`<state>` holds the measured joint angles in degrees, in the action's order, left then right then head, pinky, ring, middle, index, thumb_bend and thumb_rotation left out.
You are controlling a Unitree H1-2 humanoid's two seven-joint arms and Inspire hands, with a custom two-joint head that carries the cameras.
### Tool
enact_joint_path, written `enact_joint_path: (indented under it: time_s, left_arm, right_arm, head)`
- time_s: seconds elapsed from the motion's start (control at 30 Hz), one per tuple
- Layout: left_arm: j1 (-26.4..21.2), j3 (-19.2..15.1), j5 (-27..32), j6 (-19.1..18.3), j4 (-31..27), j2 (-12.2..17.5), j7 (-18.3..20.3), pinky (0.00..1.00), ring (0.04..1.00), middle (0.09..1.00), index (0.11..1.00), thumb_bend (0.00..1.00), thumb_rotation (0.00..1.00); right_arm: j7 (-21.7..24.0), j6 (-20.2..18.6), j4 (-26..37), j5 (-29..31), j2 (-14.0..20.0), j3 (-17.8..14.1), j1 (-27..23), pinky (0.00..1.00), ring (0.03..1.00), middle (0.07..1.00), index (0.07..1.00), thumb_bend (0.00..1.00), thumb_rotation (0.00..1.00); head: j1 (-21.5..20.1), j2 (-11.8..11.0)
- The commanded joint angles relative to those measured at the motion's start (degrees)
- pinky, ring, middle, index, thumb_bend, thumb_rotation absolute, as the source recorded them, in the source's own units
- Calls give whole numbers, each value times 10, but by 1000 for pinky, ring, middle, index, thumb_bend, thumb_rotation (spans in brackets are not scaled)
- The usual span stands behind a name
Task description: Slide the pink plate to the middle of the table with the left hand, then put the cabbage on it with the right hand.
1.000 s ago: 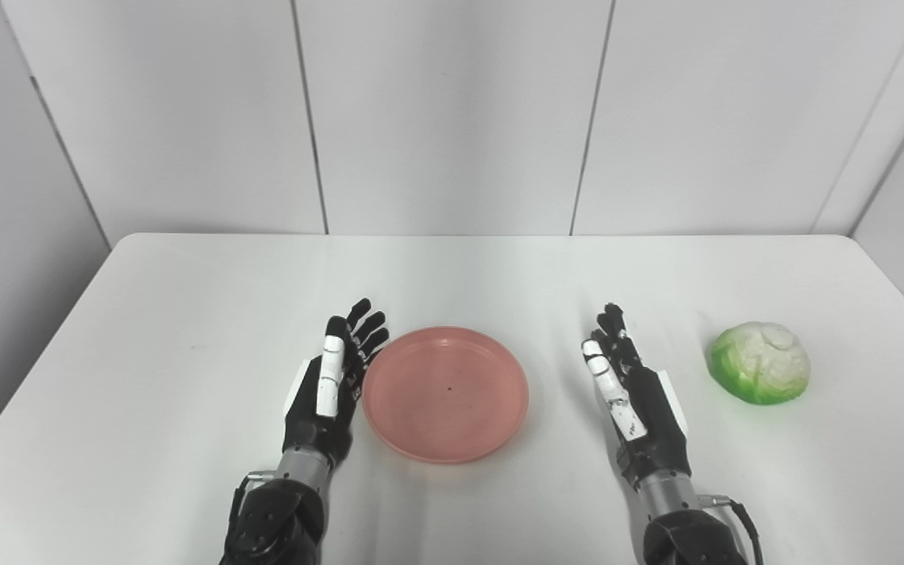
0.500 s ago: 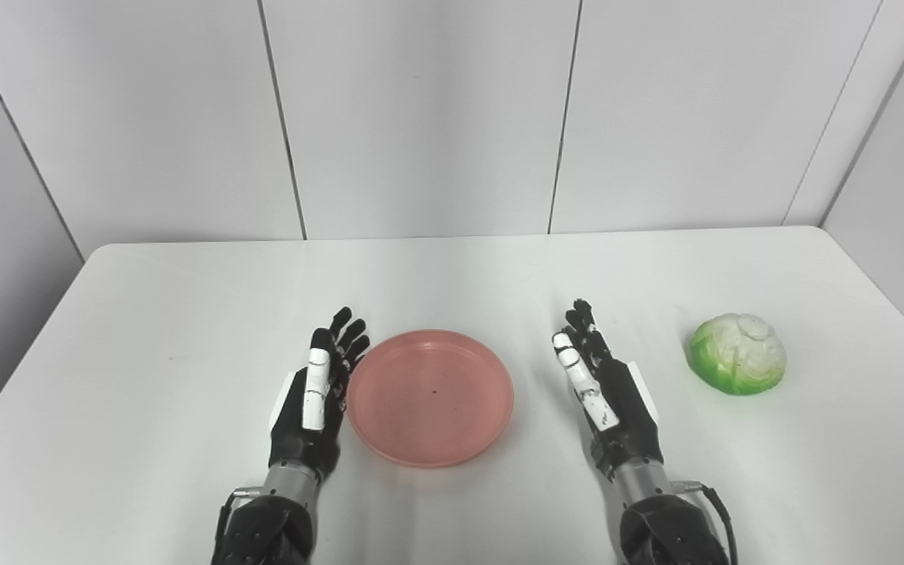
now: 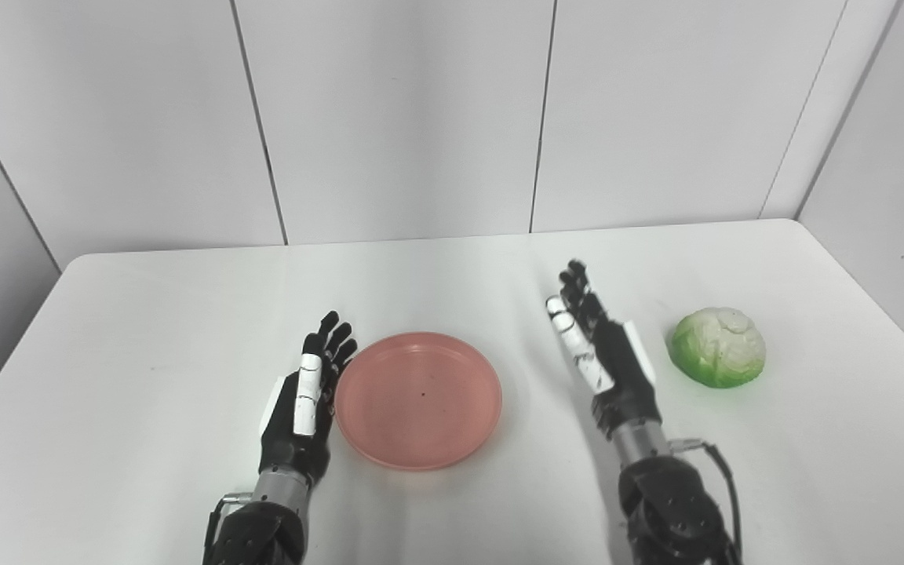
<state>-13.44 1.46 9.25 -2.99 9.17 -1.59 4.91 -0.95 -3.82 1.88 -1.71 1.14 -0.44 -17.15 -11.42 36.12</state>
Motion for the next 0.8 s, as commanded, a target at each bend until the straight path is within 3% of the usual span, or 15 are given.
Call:
enact_joint_path:
  time_s: [0.0, 0.07, 0.13, 0.23, 0.37, 0.43, 0.53, 0.67, 0.77]
  left_arm:
    - [-15, 2, -8, 1, 2, -5, -2, 995, 992, 995, 997, 787, 1000]
    - [-16, 2, -10, -4, 1, -6, -2, 999, 998, 999, 1000, 785, 1000]
    - [-17, 1, -11, -8, 0, -6, -3, 1000, 1000, 1000, 1000, 781, 1000]
    - [-21, -1, -16, -7, 3, -4, -5, 1000, 1000, 1000, 1000, 775, 1000]
    - [-25, -8, -11, -6, 8, 4, -2, 1000, 1000, 999, 1000, 765, 1000]
    - [-28, -14, -4, 1, 17, 9, 3, 1000, 1000, 997, 1000, 757, 1000]
    - [-34, -21, 2, 16, 35, 17, 12, 1000, 1000, 997, 1000, 753, 1000]
    - [-45, -32, 14, 55, 77, 28, 32, 997, 999, 998, 1000, 762, 1000]
    - [-56, -43, 25, 84, 114, 30, 44, 992, 992, 989, 997, 780, 1000]
  right_arm:
    - [-2, 19, 45, -7, 18, -10, -37, 998, 985, 966, 981, 670, 706]
    - [-4, 9, 65, -32, 42, -14, -50, 991, 973, 954, 976, 674, 722]
    - [-1, -27, 92, -59, 70, -19, -64, 973, 976, 953, 981, 676, 760]
    - [16, -80, 127, -107, 131, -24, -89, 968, 943, 914, 982, 629, 722]
    - [50, -164, 158, -128, 184, -28, -107, 952, 939, 908, 971, 673, 687]
    - [63, -195, 164, -151, 209, -22, -112, 875, 932, 934, 962, 698, 690]
    - [89, -228, 168, -179, 215, -33, -115, 841, 930, 937, 955, 720, 664]
    - [155, -231, 168, -253, 210, -58, -118, 863, 941, 937, 952, 751, 620]
    - [185, -231, 164, -284, 207, -78, -120, 865, 948, 929, 933, 770, 527]
  head:
    - [0, -1]
    - [-2, 0]
    - [-5, 1]
    - [-31, 3]
    - [-61, 0]
    - [-82, 0]
    - [-114, -3]
    - [-145, -9]
    - [-153, -11]
